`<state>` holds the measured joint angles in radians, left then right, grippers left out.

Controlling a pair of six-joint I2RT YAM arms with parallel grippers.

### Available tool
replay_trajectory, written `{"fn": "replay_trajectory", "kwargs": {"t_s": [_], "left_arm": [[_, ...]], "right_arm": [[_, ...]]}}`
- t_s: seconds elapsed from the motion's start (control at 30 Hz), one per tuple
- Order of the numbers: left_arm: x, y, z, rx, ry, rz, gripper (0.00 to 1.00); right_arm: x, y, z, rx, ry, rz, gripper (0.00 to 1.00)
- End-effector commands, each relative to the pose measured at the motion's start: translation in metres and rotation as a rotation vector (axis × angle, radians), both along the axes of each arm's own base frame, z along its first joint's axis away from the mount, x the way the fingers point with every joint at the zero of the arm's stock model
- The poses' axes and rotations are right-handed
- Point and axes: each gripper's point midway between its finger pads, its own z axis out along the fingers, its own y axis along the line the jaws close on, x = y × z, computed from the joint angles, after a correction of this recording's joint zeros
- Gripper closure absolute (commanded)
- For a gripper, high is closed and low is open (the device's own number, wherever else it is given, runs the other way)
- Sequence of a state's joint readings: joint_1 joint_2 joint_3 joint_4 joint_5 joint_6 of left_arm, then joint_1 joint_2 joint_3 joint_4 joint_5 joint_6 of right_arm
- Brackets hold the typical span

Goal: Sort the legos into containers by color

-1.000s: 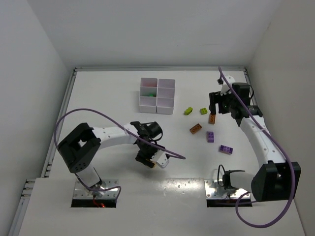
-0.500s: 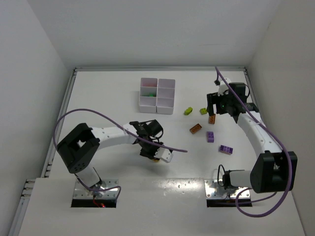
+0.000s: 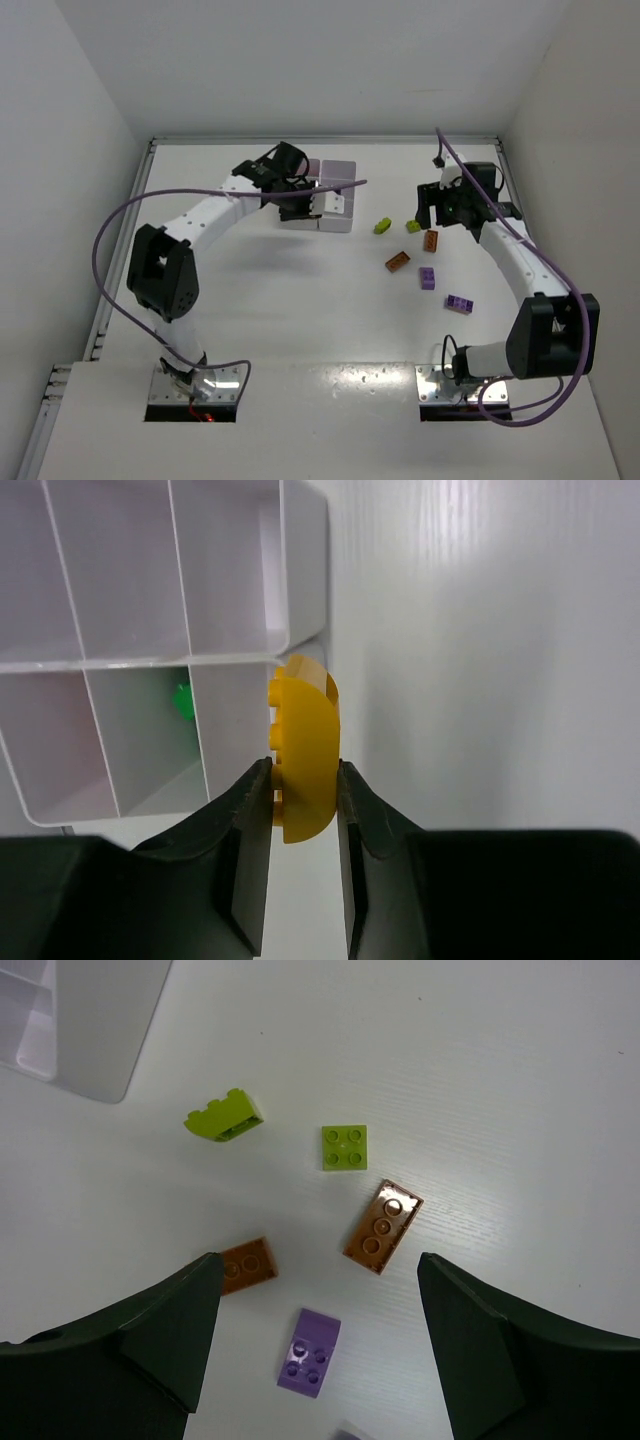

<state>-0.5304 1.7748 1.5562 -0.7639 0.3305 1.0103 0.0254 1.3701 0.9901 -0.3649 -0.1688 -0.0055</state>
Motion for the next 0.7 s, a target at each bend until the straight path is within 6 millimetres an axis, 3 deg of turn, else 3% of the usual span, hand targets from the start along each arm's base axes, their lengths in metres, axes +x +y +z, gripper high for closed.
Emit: {"fn": "replay_trajectory", "kwargs": {"t_s": [0.0,0.2,0.37,0.67], "left_arm": [[0.008,0.028,-0.028,0.126,0.054,-0.021,0.95],[0.038,0.038,-0.054,0.182,0.072,-0.002,0.94],[0.061,0.039,-0.047,0.12,0.074,0.047,0.94],[0.048,0.038,-0.036,0.084,0.074,-0.016,0.94]], "right_arm": [[0.019,0.007,0.026,0.026,-0.086,0.013,0.21],[0.019,0.007,0.026,0.026,-0.086,0.013,0.21],[0.017,0.007,0.024,0.026,-0.077,0.013,0.21],[0.018,0.005,0.021,0.031,-0.068,0.011,0.21]]}}
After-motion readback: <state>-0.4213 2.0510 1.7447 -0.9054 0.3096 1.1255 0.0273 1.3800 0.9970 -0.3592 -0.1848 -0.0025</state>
